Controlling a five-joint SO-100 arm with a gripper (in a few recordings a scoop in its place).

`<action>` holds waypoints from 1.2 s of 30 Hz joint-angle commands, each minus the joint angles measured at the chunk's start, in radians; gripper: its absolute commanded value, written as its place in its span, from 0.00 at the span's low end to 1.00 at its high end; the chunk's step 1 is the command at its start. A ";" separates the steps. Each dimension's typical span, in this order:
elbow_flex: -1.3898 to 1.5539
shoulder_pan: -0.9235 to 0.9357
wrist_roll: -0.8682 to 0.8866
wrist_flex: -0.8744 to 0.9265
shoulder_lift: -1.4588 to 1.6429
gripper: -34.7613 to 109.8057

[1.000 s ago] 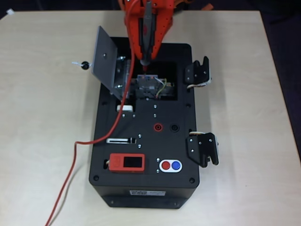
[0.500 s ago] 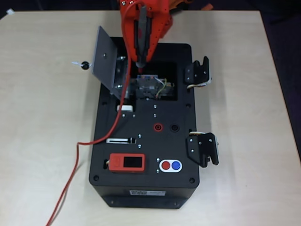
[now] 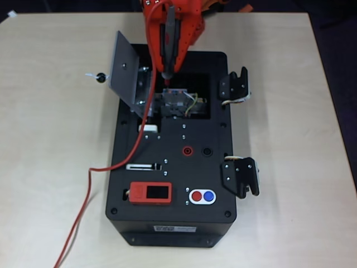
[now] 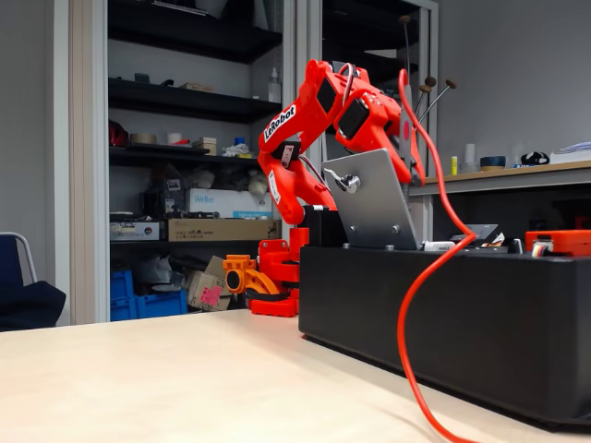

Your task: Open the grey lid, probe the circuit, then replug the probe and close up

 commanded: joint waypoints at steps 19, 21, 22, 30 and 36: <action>0.061 0.018 0.021 -0.028 0.064 0.24; 0.074 0.017 0.021 -0.040 0.066 0.24; 0.081 0.017 0.025 -0.046 0.066 0.24; 0.141 0.014 0.041 -0.106 0.071 0.24; 0.215 0.018 0.044 -0.184 0.074 0.24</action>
